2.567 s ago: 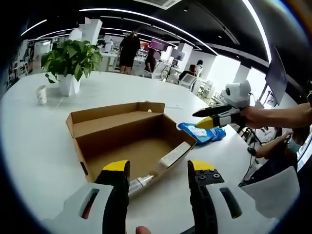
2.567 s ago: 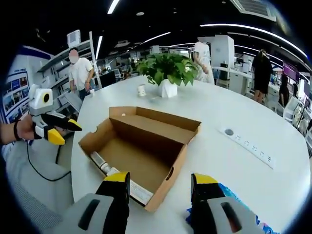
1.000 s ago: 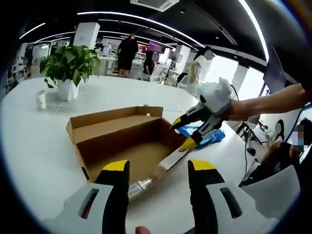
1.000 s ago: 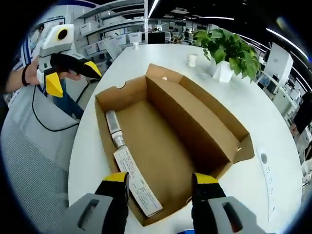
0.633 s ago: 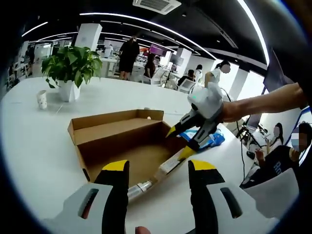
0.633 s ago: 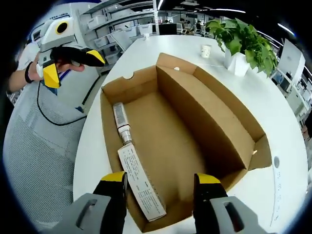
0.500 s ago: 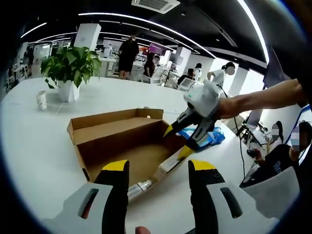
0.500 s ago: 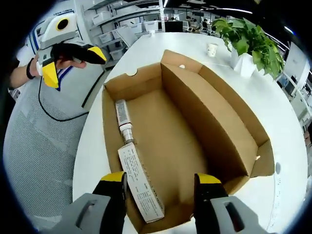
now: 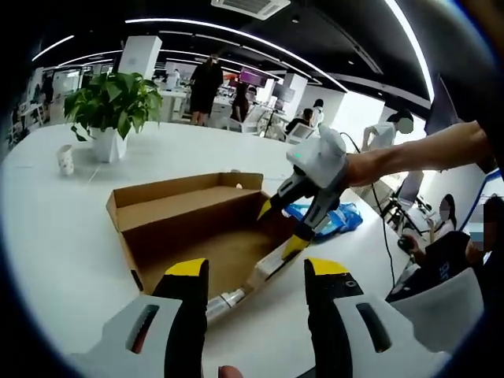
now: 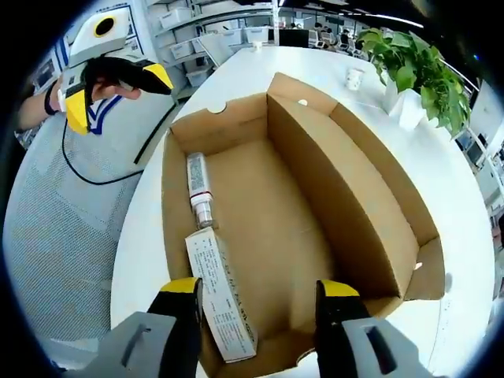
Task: Operate the shoe box by opening the lid, removing the specified soft item, and placing it in the target area until the item is outside and the box remains undamaged.
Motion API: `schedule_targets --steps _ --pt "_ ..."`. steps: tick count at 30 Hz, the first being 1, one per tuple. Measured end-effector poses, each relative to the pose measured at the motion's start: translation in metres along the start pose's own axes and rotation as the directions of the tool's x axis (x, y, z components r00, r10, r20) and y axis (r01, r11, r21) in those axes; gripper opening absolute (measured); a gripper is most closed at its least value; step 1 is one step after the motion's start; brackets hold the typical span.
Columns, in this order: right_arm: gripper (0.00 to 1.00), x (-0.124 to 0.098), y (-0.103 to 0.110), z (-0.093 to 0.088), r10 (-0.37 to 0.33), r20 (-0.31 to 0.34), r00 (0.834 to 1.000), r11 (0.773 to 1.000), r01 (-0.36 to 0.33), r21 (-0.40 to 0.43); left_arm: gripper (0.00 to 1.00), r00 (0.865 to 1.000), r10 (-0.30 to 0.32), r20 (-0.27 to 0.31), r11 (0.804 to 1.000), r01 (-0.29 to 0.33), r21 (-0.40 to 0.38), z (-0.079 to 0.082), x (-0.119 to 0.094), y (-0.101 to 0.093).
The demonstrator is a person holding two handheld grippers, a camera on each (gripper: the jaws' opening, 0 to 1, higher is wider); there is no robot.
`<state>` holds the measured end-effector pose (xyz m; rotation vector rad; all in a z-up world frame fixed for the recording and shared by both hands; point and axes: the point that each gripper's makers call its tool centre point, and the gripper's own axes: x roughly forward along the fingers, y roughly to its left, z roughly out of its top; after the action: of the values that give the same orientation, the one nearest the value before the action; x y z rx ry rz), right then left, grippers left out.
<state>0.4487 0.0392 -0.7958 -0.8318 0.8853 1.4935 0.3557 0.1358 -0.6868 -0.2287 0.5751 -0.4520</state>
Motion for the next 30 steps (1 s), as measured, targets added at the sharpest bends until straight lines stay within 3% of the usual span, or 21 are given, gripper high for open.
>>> schedule_targets --steps 8,18,30 --pt "0.53 -0.003 -0.001 -0.002 -0.010 -0.004 1.000 1.000 0.010 -0.008 0.50 1.000 -0.004 -0.009 1.000 0.004 0.002 -0.001 0.001 -0.001" --pt "0.54 0.003 0.010 0.005 0.030 0.000 1.000 0.998 -0.030 -0.049 0.50 1.000 -0.008 -0.015 1.000 0.008 0.004 -0.003 0.004 0.002" --pt "0.51 -0.001 -0.003 0.009 -0.029 0.006 1.000 0.998 0.029 -0.062 0.49 1.000 -0.003 -0.014 1.000 0.003 -0.002 -0.003 0.004 0.005"
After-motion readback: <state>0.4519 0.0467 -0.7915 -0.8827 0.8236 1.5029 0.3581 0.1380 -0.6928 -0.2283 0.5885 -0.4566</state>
